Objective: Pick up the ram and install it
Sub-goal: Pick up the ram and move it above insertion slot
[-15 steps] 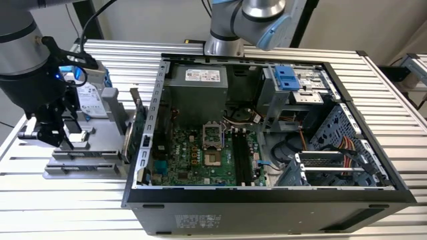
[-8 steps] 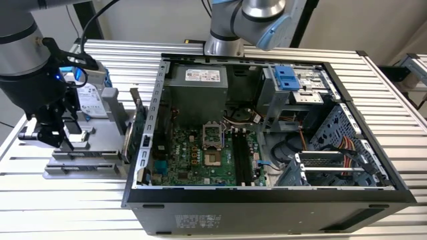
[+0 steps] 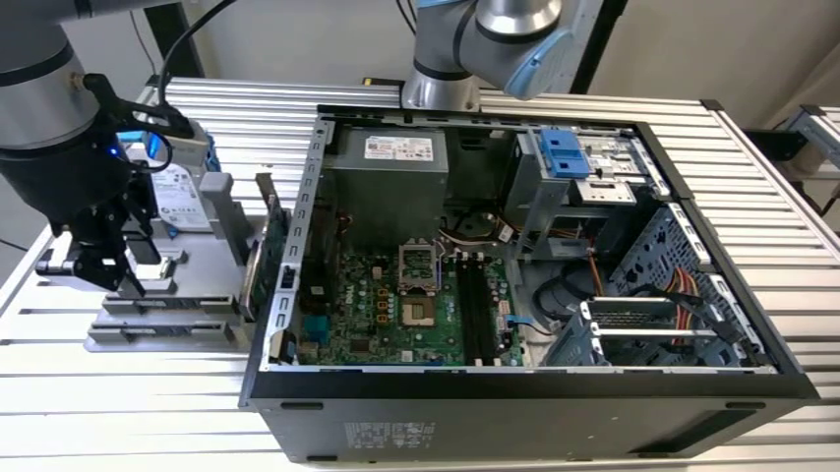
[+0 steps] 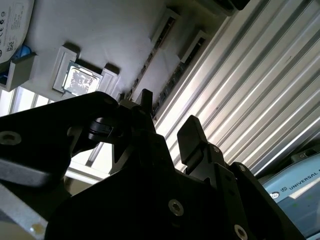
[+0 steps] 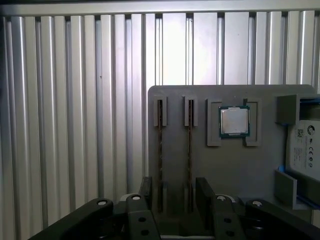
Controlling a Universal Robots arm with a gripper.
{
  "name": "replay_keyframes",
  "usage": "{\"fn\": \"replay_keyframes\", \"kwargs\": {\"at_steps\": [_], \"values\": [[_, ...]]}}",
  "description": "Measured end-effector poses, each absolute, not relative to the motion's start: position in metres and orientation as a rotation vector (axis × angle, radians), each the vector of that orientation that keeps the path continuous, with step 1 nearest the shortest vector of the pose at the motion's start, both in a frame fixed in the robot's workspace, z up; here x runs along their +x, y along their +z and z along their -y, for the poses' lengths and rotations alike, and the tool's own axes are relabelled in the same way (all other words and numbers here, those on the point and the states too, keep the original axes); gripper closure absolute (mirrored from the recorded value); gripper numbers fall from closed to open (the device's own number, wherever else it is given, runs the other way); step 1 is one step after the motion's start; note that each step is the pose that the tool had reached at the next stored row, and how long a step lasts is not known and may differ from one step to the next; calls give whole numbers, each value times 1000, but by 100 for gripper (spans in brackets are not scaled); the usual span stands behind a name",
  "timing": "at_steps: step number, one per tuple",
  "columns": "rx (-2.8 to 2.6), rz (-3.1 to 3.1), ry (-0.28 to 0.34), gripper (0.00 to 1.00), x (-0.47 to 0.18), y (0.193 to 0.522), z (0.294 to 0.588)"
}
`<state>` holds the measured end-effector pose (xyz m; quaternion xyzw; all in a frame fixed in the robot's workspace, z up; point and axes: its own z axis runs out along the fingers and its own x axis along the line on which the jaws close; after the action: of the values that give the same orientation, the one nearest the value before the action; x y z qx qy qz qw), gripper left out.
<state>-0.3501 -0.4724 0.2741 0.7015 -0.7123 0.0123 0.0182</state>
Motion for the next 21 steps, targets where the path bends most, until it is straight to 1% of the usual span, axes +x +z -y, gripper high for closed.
{"fn": "replay_keyframes", "kwargs": {"at_steps": [21], "values": [[2185,2206,39,0,-350,260,472]]}}
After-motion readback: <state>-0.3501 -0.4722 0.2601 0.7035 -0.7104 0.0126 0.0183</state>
